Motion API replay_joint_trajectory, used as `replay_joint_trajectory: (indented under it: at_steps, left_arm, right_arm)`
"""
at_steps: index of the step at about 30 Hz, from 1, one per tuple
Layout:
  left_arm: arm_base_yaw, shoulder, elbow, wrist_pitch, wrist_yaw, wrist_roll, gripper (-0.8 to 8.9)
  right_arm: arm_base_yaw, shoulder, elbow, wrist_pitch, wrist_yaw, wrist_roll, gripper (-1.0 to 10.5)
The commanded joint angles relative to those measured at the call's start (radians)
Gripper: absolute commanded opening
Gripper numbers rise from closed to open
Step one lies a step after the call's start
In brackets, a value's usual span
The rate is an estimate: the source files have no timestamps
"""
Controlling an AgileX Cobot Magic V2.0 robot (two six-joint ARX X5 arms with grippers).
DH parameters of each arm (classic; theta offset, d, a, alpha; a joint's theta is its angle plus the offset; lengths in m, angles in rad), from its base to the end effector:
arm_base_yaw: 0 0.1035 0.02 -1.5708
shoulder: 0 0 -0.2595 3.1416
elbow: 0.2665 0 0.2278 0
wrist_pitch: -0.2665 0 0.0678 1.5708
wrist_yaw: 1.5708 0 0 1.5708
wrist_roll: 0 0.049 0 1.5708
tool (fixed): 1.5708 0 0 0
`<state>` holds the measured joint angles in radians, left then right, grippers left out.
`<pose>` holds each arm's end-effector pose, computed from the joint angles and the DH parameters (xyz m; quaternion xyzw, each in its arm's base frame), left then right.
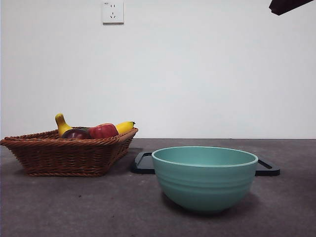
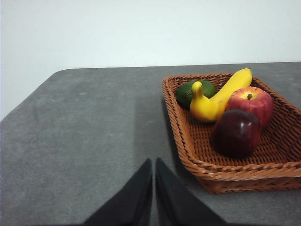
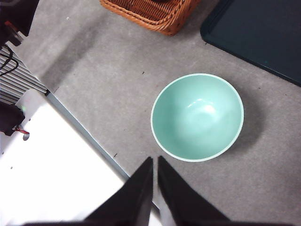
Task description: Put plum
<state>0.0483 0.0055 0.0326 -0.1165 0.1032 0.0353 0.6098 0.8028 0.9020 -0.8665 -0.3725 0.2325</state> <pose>0.0948 -0.0005 0.1604 0.0142 0.0441 -0.0282 0.9985 0.0997 0.0914 0.2929 0.0508 0.4199 0.3913 0.8173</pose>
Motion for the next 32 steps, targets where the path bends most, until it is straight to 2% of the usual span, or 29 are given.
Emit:
replay_joint_trajectory:
  at_steps: [1,8,11,32]
  left_arm:
    - [0.003,-0.003,-0.021,-0.002,-0.003,-0.007,0.09]
    - [0.003,-0.003,-0.021,-0.069,-0.003,-0.007,0.09]
    - [0.003,-0.002,-0.021,-0.068,-0.003,-0.032,0.09]
    - [0.003,-0.002,-0.021,-0.068,-0.003,-0.029,0.09]
  right_arm:
    - [0.009,0.005,0.013,0.010,-0.001,-0.009,0.1]
    - [0.009,0.005,0.013,0.009,-0.001,-0.009,0.1]
    - [0.009,0.005,0.013,0.010,-0.001,-0.009,0.1]
    - [0.009,0.005,0.013,0.010,-0.001,-0.009,0.1]
